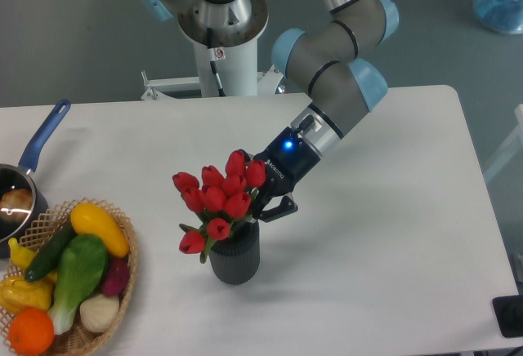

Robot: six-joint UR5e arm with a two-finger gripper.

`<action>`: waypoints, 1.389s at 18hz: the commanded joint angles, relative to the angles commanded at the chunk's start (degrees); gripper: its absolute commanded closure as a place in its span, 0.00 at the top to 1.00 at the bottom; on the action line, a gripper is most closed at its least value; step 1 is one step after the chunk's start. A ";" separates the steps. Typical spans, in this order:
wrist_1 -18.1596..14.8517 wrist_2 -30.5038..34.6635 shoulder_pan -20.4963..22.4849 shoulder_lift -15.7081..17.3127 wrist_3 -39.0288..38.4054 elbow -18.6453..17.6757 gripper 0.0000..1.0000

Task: Pick up the flowers from the vase
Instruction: 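Close the gripper on the tulip stems, then lift the tulip bunch up out of the grey vase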

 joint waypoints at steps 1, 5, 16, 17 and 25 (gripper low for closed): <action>0.00 -0.35 -0.09 0.00 -0.17 -0.09 0.38; -0.09 -2.02 0.09 0.00 -0.35 -0.35 0.38; -0.09 -3.96 0.70 3.08 -8.17 0.44 0.37; -0.09 -3.96 0.70 3.25 -8.35 0.61 0.37; -0.26 -2.99 2.11 5.97 -11.68 1.14 0.37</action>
